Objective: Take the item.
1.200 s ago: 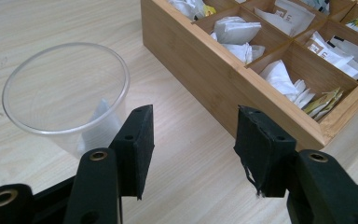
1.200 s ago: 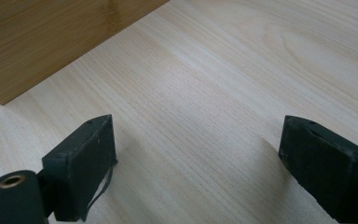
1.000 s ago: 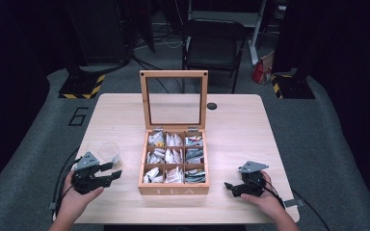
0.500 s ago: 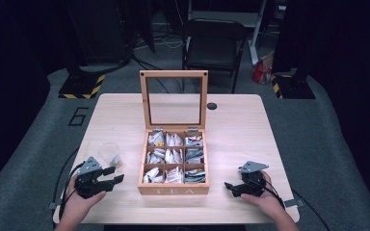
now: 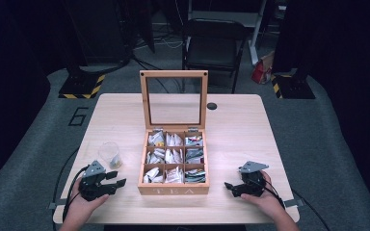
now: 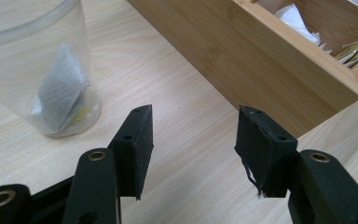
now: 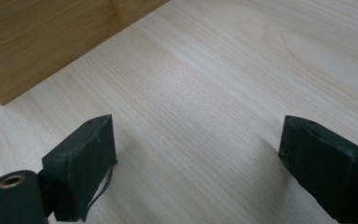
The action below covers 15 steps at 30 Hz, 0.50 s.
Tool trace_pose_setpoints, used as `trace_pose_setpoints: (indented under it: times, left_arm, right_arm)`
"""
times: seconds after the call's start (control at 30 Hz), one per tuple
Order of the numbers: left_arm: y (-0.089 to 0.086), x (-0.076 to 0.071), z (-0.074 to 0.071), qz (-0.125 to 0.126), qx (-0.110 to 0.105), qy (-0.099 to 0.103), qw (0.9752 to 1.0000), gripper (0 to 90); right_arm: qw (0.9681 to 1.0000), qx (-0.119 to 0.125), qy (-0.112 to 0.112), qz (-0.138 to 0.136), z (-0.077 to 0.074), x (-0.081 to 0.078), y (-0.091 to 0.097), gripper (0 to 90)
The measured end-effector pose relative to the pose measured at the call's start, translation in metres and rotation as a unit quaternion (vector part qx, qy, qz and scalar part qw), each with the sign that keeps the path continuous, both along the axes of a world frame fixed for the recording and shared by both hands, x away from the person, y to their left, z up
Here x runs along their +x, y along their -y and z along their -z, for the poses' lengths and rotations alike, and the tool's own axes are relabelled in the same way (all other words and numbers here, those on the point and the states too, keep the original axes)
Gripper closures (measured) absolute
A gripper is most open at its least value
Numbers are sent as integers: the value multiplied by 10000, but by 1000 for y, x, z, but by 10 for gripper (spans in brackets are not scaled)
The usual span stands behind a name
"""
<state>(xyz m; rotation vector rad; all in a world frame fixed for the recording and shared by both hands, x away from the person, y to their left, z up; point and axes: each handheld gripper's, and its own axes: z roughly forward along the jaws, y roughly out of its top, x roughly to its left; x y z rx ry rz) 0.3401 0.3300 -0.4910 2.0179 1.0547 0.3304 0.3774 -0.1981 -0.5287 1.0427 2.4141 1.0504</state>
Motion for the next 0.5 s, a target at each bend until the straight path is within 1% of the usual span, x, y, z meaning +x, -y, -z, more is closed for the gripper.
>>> trace_pose_setpoints:
  times: [0.03,0.1,0.17,0.23,0.27,0.3,0.5]
  left_arm:
    - [0,0,1,-10,-1,-44,10000,461]
    - [-1,1,2,21,55,-16,10000,461]
    - [0,1,4,-29,25,-49,10000,461]
    - [-1,2,6,-51,81,-33,9999,461]
    - [0,2,8,-81,60,-44,9999,460]
    - [-1,2,8,-72,105,-35,9999,459]
    - [0,1,10,-26,128,-109,9999,457]
  right_arm:
    - [10000,4,-4,2,0,0,0,102]
    - [10000,2,-3,-2,0,0,0,102]
    - [10000,5,-3,3,0,0,0,101]
    - [10000,4,1,4,0,0,0,101]
    - [10000,2,-4,-2,0,0,0,102]
    - [10000,0,-3,-4,0,0,0,101]
    - [10000,2,-3,-2,0,0,0,102]
